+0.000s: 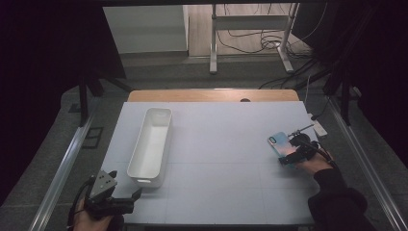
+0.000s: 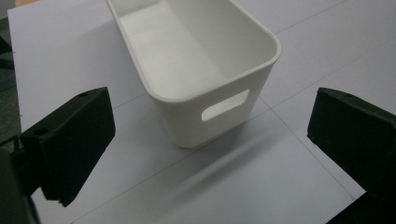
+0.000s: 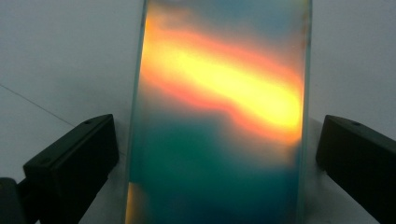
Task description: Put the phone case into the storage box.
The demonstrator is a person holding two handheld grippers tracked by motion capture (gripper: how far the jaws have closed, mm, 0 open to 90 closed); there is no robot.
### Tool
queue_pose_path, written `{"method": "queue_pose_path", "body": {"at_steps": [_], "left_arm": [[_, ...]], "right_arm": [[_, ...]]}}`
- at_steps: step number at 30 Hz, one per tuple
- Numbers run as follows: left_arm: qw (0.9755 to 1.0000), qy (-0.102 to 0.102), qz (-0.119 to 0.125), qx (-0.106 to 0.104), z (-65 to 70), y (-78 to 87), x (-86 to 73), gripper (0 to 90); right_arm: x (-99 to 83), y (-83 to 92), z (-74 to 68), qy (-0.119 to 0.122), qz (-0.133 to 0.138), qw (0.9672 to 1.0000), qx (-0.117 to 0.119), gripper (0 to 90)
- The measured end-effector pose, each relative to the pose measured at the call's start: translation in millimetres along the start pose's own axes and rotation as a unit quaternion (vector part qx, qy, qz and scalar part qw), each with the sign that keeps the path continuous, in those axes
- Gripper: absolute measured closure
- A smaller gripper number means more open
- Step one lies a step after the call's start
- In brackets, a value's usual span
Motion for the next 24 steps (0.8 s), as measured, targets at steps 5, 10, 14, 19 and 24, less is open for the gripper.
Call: {"method": "queue_pose_path", "body": {"at_steps": [5,10,14,19,24], "left_arm": [[1.0000,0.002,0.001,0.001,-0.4,0.4,0.0,1.6],[1.0000,0.004,0.004,0.000,-0.5,0.7,0.1,1.5],[1.0000,0.005,0.006,-0.002,-0.8,1.0,0.4,1.4],[0.9999,0.008,0.006,-0.013,-0.5,1.0,0.5,1.7],[0.9997,-0.003,-0.003,-0.023,2.4,-0.7,0.3,2.9]], "right_arm": [[-0.4,4.6,-0.2,-0.002,-0.003,1.0000,0.001,11.1],[-0.6,7.6,0.5,-0.002,0.000,1.0000,0.004,16.3],[-0.7,8.0,0.5,-0.005,0.001,1.0000,0.001,16.7],[-1.0,8.7,0.1,-0.010,0.004,0.9999,-0.001,16.8],[-0.5,12.0,-1.7,-0.021,0.013,0.9996,0.014,16.8]]}}
Point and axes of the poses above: each handheld gripper's, and its own axes: y roughly backward along the jaws, x roughly out of its top, z roughly to its right, the point moved 9 cm from there along -y, roughly forward along the jaws, and after that the axes turned 4 degrees about -x, right-handed, at the moved point
